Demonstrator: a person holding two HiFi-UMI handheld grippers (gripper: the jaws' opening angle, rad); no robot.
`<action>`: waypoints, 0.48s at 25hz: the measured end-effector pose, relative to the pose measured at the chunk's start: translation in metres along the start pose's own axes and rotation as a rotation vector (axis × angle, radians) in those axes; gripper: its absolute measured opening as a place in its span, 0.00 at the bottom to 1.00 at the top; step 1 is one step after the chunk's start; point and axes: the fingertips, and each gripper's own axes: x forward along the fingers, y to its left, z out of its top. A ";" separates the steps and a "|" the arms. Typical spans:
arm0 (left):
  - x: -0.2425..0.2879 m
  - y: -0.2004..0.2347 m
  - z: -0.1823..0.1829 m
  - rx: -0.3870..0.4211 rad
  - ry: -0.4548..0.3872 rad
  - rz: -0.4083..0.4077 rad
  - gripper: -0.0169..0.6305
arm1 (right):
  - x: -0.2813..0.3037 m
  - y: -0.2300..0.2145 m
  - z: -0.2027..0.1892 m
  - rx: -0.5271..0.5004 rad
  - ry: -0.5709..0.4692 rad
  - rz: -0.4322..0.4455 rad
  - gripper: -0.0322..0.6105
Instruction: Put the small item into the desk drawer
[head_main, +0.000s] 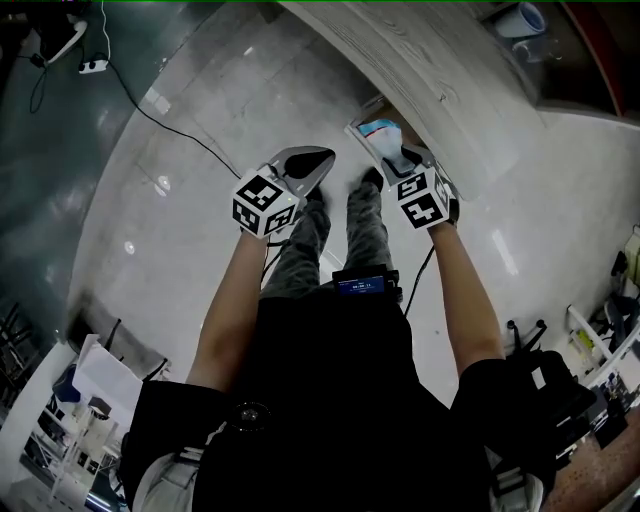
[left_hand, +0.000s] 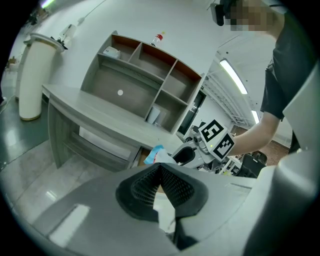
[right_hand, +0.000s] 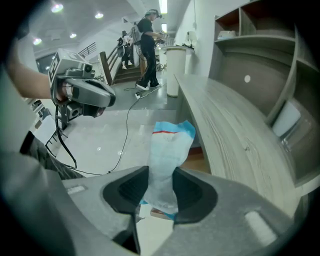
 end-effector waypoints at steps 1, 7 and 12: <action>0.000 0.001 -0.002 -0.001 0.004 0.001 0.03 | 0.004 0.001 -0.002 0.000 0.006 0.005 0.29; 0.000 0.009 -0.014 -0.009 0.024 0.007 0.03 | 0.023 0.000 -0.014 0.027 0.044 0.015 0.29; 0.000 0.014 -0.021 -0.015 0.038 0.008 0.03 | 0.036 -0.005 -0.022 0.024 0.077 0.016 0.29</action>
